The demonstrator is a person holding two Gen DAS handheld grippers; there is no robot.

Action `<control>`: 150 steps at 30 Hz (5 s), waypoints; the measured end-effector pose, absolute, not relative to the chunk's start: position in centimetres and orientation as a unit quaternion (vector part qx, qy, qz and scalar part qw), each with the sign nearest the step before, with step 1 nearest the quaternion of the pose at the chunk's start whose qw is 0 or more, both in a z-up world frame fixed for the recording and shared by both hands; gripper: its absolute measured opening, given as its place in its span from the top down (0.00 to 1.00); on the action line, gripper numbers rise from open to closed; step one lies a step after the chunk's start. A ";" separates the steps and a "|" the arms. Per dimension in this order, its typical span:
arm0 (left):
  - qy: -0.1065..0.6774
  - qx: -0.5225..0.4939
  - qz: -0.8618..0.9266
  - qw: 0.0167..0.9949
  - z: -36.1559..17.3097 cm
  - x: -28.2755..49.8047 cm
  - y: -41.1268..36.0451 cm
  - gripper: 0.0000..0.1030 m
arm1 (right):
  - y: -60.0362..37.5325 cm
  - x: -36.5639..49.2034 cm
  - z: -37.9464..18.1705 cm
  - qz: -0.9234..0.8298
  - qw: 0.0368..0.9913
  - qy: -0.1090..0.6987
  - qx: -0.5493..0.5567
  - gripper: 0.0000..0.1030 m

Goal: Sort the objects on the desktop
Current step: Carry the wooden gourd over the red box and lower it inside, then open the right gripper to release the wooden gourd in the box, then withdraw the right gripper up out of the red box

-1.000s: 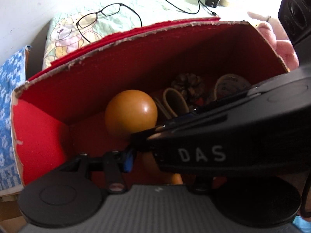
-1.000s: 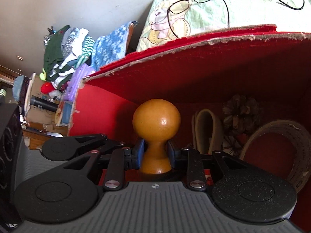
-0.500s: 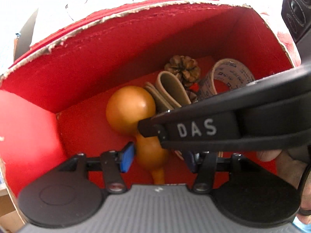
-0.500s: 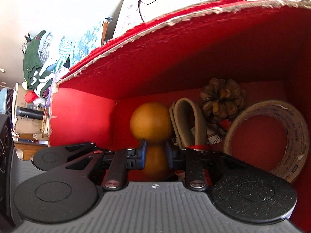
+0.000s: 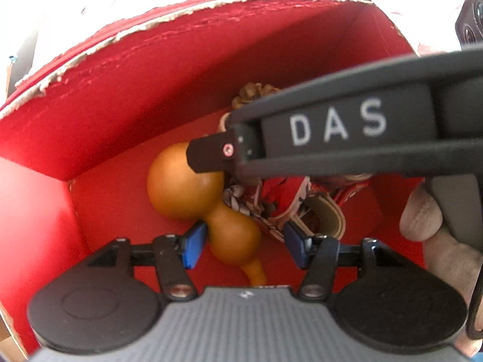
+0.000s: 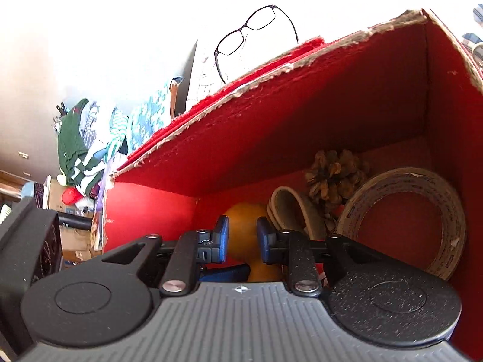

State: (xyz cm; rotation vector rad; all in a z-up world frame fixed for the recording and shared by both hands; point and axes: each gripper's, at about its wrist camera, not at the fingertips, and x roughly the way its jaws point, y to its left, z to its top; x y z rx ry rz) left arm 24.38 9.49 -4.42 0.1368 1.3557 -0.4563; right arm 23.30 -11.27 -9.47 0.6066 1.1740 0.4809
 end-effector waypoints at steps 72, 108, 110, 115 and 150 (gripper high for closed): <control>0.594 -0.007 -0.124 0.795 -3.1 25.5 13.0 0.37 | -11.9 22.7 -8.9 0.192 0.780 0.493 0.334 0.89; 0.588 0.066 -0.103 0.799 -4.0 26.3 11.4 0.47 | -12.5 22.4 -8.7 0.185 0.775 0.498 0.343 0.88; 0.581 0.074 -0.100 0.805 -3.8 26.1 11.2 0.47 | -12.5 22.4 -8.6 0.184 0.775 0.498 0.343 0.88; 0.563 0.083 -0.097 0.816 -3.3 25.6 10.8 0.41 | -12.4 22.3 -8.5 0.180 0.778 0.498 0.338 0.87; 0.435 0.107 -0.012 0.894 2.0 19.6 8.9 0.44 | -13.1 19.0 -5.3 0.163 0.866 0.412 0.231 0.84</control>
